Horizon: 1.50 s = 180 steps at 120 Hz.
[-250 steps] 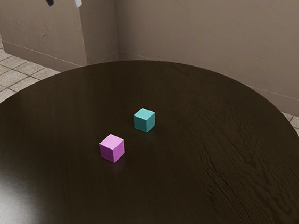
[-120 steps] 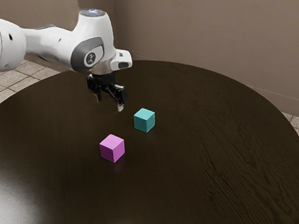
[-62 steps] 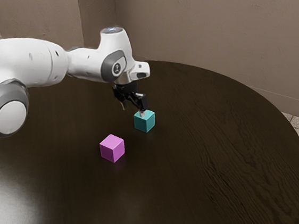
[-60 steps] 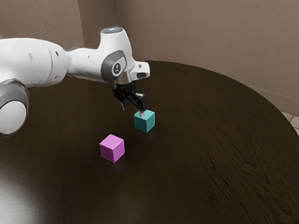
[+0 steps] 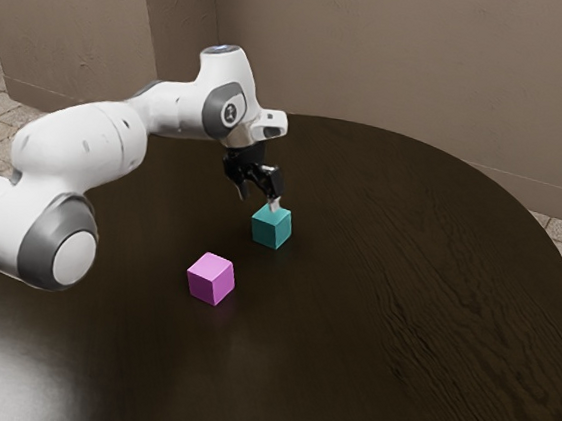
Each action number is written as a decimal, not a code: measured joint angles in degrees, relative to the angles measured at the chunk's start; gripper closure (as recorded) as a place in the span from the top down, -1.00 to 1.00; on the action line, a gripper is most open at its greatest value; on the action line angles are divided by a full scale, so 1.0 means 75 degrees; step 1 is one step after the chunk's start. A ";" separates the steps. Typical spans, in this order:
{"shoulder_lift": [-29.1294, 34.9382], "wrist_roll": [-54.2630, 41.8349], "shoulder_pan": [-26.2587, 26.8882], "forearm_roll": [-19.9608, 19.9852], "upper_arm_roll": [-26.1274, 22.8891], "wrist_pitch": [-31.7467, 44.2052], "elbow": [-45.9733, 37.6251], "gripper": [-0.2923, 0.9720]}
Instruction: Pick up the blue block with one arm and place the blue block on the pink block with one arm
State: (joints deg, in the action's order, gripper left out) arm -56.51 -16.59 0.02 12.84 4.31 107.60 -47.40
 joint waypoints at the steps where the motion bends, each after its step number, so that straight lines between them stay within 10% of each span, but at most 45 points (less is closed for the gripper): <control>1: -0.0046 0.0011 -0.0007 0.0002 -0.0002 -0.0047 0.0075 0.50; 74: -0.1761 0.0364 0.0058 -0.0193 0.0017 -0.1318 0.2833 0.50; 180: -0.2302 0.0185 0.0020 -0.0224 -0.0027 -0.0307 0.2918 0.50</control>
State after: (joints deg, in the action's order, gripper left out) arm -73.78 -15.21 0.17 11.16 4.11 105.30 -25.51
